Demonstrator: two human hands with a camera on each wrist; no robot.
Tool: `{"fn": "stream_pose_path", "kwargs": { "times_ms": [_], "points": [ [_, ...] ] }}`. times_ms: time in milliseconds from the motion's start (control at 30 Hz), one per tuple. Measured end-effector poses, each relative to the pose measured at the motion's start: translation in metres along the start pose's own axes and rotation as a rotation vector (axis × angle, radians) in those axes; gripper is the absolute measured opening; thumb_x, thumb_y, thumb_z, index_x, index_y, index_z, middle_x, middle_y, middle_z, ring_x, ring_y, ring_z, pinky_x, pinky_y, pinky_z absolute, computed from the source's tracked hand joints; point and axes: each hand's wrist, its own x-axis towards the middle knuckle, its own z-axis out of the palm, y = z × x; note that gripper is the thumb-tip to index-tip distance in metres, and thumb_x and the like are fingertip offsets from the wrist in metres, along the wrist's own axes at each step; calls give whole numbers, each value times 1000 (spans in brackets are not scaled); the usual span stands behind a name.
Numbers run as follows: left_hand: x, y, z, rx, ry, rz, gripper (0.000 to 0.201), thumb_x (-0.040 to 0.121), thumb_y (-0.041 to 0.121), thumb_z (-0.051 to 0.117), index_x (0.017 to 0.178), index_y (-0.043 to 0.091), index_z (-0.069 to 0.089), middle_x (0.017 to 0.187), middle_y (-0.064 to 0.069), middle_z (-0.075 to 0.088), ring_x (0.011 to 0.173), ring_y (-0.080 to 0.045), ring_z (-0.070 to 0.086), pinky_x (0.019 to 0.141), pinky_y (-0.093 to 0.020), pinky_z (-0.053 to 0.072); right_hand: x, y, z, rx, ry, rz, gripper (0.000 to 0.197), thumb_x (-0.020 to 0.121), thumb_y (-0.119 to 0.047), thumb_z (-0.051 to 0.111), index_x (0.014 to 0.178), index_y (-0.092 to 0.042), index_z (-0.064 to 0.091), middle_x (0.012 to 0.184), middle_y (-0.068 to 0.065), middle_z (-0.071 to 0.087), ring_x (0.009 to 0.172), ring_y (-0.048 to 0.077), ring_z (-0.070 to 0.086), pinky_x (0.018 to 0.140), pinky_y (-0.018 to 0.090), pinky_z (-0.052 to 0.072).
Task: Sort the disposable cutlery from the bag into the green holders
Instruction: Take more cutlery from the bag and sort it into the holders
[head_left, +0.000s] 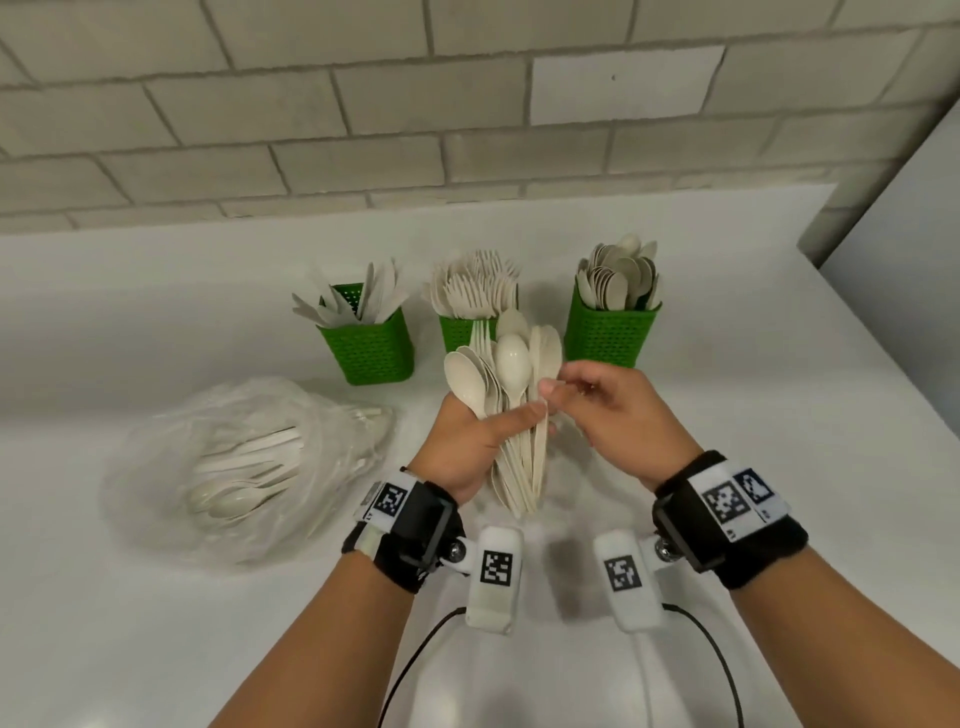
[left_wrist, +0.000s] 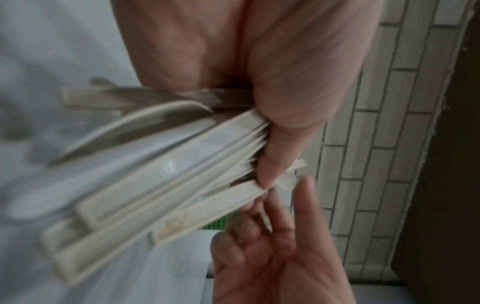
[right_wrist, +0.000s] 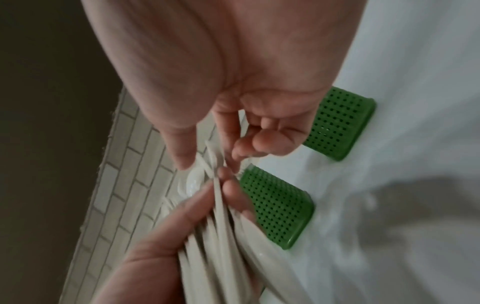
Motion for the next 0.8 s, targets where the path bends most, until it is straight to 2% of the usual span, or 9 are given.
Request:
{"fn": "stream_pose_path", "kwargs": {
  "times_ms": [67, 133, 267, 333, 433, 500, 567, 667, 800],
  "points": [
    [0, 0, 5, -19, -44, 3, 38, 83, -9, 65, 120, 1, 62, 114, -32, 64, 99, -39, 65, 84, -43, 56, 3, -3, -3, -23, -23, -30, 25, 92, -23, 64, 84, 0, 69, 66, 15, 63, 57, 11, 55, 55, 23, 44],
    [0, 1, 8, -24, -64, 17, 36, 82, -7, 65, 117, -1, 62, 104, -29, 67, 94, -37, 66, 83, -44, 55, 5, -2, -7, 37, -29, 6, 26, 94, -19, 61, 86, 5, 67, 64, 13, 62, 56, 13, 58, 54, 24, 47],
    [-3, 5, 8, 0, -10, 14, 30, 83, -11, 63, 112, -4, 62, 96, -22, 72, 89, -34, 71, 78, -40, 57, 4, -6, -11, 313, 91, 94, 18, 99, -14, 51, 92, -4, 65, 75, 10, 66, 64, 20, 66, 65, 32, 56],
    [-4, 6, 5, 17, 25, -2, 27, 84, -11, 61, 109, -2, 62, 90, -18, 74, 83, -31, 72, 74, -38, 59, 6, -8, -11, 404, 194, 98, 19, 101, -15, 47, 93, -8, 61, 69, 5, 60, 60, 20, 63, 65, 35, 55],
    [-5, 9, 4, 40, 25, -18, 27, 86, -10, 61, 112, -2, 61, 86, -15, 74, 77, -28, 72, 69, -35, 59, 8, -8, -5, 314, 218, 96, 21, 97, -23, 56, 92, -5, 65, 54, -6, 44, 45, 9, 43, 50, 28, 39],
    [-6, 10, 6, 66, 4, -8, 27, 84, -9, 65, 109, 0, 65, 88, -17, 73, 76, -29, 72, 68, -36, 58, 6, -10, 1, 237, 133, 73, 19, 90, -24, 67, 82, -7, 66, 53, -11, 53, 49, 3, 49, 52, 21, 43],
    [-7, 11, 6, 69, -24, -9, 29, 83, -8, 66, 110, 2, 66, 92, -19, 72, 78, -31, 71, 73, -39, 59, 6, -11, 4, 215, 98, 36, 15, 87, -17, 71, 79, -6, 66, 58, -7, 61, 54, 5, 56, 54, 19, 46],
    [-10, 9, 1, 51, -63, -43, 30, 84, -10, 63, 111, 3, 64, 98, -21, 71, 88, -35, 69, 82, -49, 57, 10, -9, 1, 260, 151, 65, 14, 90, -15, 66, 78, -9, 63, 50, -4, 48, 44, 8, 42, 44, 18, 34],
    [-15, 10, -6, 28, -63, -133, 27, 87, -6, 61, 111, 6, 64, 100, -23, 69, 82, -35, 70, 64, -41, 59, 13, -10, 4, 348, 213, 85, 14, 95, -15, 60, 82, -10, 59, 54, 2, 51, 45, 12, 46, 39, 20, 31]
  ]
}}
